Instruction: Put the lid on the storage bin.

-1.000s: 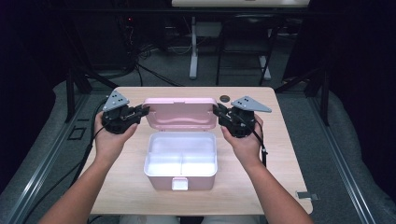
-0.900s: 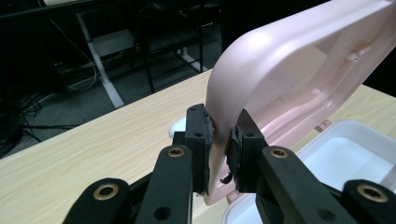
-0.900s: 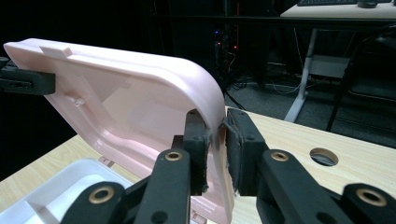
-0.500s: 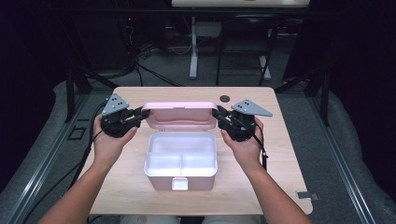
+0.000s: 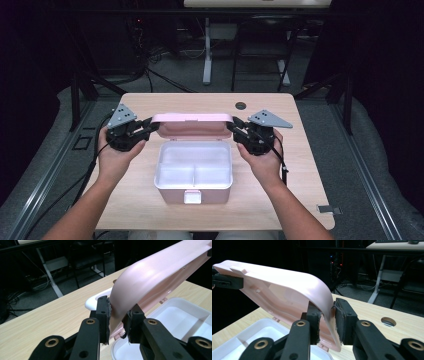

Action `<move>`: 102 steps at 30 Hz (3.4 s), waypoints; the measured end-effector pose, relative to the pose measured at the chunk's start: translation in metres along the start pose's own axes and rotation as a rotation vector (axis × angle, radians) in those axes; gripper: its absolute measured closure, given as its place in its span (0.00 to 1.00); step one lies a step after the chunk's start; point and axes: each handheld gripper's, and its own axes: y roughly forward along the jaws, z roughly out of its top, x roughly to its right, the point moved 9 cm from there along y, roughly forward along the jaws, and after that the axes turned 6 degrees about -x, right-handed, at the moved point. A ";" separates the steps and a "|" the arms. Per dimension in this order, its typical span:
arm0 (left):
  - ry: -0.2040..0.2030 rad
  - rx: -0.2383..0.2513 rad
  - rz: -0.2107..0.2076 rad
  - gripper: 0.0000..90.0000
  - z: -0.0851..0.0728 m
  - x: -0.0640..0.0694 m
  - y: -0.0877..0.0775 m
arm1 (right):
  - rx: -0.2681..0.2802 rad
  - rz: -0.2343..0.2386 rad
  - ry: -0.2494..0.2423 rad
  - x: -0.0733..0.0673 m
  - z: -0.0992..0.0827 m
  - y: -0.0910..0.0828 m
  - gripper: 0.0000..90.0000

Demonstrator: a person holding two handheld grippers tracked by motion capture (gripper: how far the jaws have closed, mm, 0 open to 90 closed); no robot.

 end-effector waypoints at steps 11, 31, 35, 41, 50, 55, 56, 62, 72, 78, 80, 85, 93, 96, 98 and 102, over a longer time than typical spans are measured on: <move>0.009 -0.003 -0.022 0.80 -0.005 0.006 -0.006 | -0.016 0.032 -0.009 -0.005 -0.005 -0.007 0.78; 0.036 -0.006 -0.044 0.77 -0.016 0.015 -0.017 | -0.018 0.059 -0.015 -0.013 -0.016 -0.016 0.75; 0.034 -0.014 -0.057 0.76 -0.022 0.018 -0.020 | -0.018 0.066 -0.015 -0.016 -0.021 -0.020 0.74; 0.044 -0.026 -0.061 0.73 -0.031 0.025 -0.026 | -0.019 0.070 -0.026 -0.020 -0.031 -0.026 0.74; 0.010 -0.036 -0.075 0.72 -0.050 0.029 -0.031 | -0.034 0.083 -0.027 -0.025 -0.047 -0.033 0.72; -0.009 -0.023 -0.093 0.72 -0.057 0.033 -0.033 | -0.051 0.085 -0.034 -0.027 -0.055 -0.036 0.72; -0.008 -0.024 -0.097 0.72 -0.058 0.034 -0.033 | -0.055 0.085 -0.035 -0.027 -0.057 -0.037 0.72; 0.010 -0.023 -0.087 0.72 -0.065 0.040 -0.031 | -0.071 0.078 -0.040 -0.025 -0.068 -0.042 0.72; 0.020 -0.047 -0.096 0.71 -0.083 0.047 -0.029 | -0.103 0.086 -0.020 -0.022 -0.090 -0.046 0.72; 0.022 -0.047 -0.109 0.72 -0.093 0.049 -0.033 | -0.117 0.091 -0.005 -0.019 -0.099 -0.050 0.72; 0.024 -0.054 -0.108 0.72 -0.098 0.050 -0.034 | -0.118 0.093 -0.002 -0.019 -0.102 -0.052 0.72; 0.019 -0.059 -0.122 0.72 -0.105 0.052 -0.036 | -0.115 0.094 0.008 -0.018 -0.106 -0.057 0.72; 0.004 -0.080 -0.125 0.72 -0.116 0.051 -0.036 | -0.118 0.091 0.022 -0.017 -0.112 -0.057 0.72; 0.001 -0.099 -0.113 0.72 -0.121 0.047 -0.036 | -0.115 0.090 0.022 -0.016 -0.113 -0.057 0.72; -0.006 -0.113 -0.108 0.72 -0.125 0.043 -0.036 | -0.114 0.088 0.022 -0.016 -0.113 -0.057 0.72; -0.028 -0.120 -0.114 0.72 -0.129 0.039 -0.034 | -0.114 0.085 0.021 -0.015 -0.114 -0.056 0.71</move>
